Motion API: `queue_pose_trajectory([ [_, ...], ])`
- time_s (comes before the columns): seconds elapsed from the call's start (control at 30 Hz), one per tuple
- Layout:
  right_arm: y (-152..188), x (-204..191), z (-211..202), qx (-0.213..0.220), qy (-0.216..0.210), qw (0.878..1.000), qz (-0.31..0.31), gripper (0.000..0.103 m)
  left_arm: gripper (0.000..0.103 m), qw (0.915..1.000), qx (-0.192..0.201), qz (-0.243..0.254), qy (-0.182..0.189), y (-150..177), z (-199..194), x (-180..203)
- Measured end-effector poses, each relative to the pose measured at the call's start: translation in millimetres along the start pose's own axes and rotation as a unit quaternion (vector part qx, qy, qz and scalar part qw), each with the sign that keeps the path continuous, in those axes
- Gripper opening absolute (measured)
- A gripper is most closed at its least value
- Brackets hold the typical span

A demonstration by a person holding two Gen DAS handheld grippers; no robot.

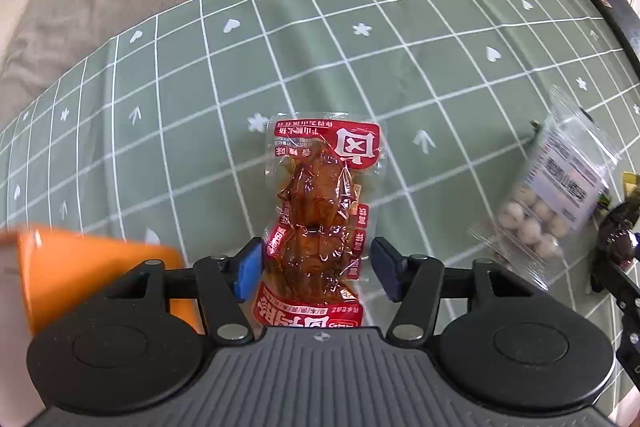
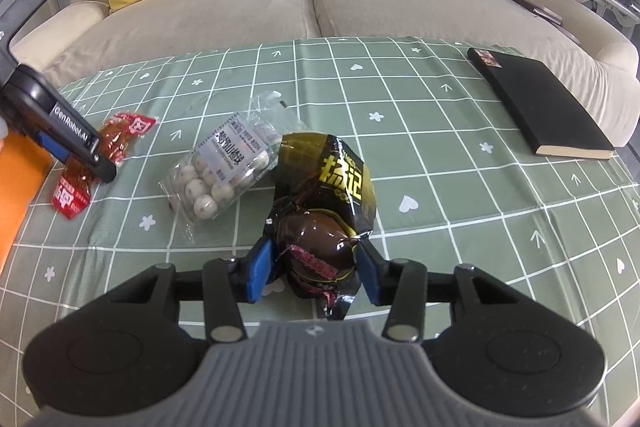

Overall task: Organize snacks
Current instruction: 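Grasp the red spicy-meat packet with left tool while right tool grasps the black-gold snack, then carry both snacks into the orange box and open both tools to release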

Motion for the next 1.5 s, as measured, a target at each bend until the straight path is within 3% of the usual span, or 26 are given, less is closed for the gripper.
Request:
queue_pose_trajectory([
  [0.23,3.2,-0.6,-2.9,-0.001,0.000,1.000,-0.006,0.043,0.061,0.9990,0.034,-0.027,-0.013,24.9,-16.8,31.6],
  [0.3,4.4,-0.3,-4.5,-0.002,0.000,1.000,-0.005,0.042,0.046,0.9974,0.059,-0.035,-0.020,34.8,-25.4,38.4],
  [0.33,5.1,-0.4,-5.8,-0.003,0.000,1.000,-0.004,0.042,0.045,0.9966,0.069,-0.045,-0.010,38.3,-30.2,40.3],
  [0.6,14.8,-0.9,-22.1,-0.012,-0.013,1.000,0.003,0.040,0.043,0.9930,0.092,-0.071,0.021,86.0,-42.8,59.5],
  [0.9,35.1,-6.0,-48.9,-0.059,-0.086,0.993,0.057,0.038,0.041,0.9869,0.135,-0.080,0.036,140.7,-76.4,84.9],
  [1.23,57.9,-23.0,-72.5,-0.109,-0.149,0.978,0.093,0.038,0.041,0.9780,0.183,-0.087,0.050,174.7,-116.3,99.9],
  [1.5,56.7,-36.1,-100.5,-0.092,-0.176,0.975,0.100,0.036,0.041,0.9698,0.217,-0.103,0.044,181.7,-152.2,91.3],
])
Point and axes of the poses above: each gripper's, at about its wrist camera, not at the fingertips, and z roughly the way its jaws point, x to its right, y to its underside, the point moved 7 cm from there along z, roughly the way its jaws point, and after that the axes turned 11 degrees about z, right-handed, at the moved point
